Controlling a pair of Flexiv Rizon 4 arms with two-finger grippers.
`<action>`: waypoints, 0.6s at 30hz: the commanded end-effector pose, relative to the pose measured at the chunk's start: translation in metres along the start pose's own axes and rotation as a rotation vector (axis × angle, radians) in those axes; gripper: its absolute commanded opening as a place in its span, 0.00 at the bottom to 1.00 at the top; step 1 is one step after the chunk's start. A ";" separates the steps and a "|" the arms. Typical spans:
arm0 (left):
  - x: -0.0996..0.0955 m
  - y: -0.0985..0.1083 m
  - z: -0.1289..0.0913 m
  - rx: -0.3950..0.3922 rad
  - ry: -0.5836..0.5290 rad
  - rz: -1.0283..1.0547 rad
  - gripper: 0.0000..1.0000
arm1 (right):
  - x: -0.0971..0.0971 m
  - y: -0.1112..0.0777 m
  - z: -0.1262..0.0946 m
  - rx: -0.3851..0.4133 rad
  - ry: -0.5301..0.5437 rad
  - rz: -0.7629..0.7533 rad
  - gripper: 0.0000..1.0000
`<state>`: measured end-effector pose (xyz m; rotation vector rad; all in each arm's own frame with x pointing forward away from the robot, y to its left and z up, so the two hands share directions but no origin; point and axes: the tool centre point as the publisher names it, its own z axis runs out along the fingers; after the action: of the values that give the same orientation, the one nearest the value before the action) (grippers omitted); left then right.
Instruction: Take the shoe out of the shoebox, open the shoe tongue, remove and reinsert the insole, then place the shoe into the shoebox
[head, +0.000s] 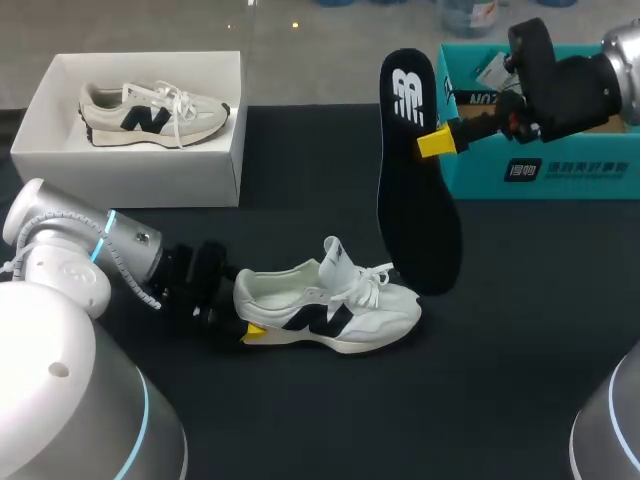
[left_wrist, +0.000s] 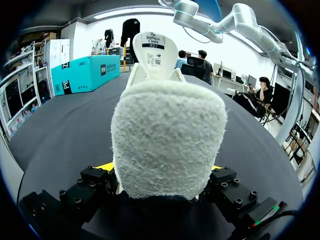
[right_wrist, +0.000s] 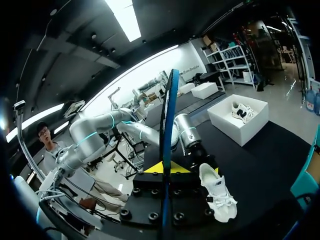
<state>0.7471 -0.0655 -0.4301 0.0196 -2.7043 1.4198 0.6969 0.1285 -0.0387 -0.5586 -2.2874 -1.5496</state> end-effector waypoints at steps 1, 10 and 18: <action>0.000 0.004 0.003 -0.002 0.000 0.000 0.00 | 0.011 0.000 -0.001 0.001 -0.033 0.011 0.00; 0.000 0.004 0.003 -0.002 0.000 0.000 0.00 | 0.029 -0.002 -0.006 0.059 -0.055 -0.067 0.00; 0.000 0.004 0.003 -0.002 0.000 0.000 0.00 | 0.035 -0.003 -0.017 0.025 -0.094 -0.064 0.00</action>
<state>0.7471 -0.0655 -0.4301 0.0195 -2.7043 1.4198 0.6753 0.1217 -0.0171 -0.5497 -2.4084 -1.5391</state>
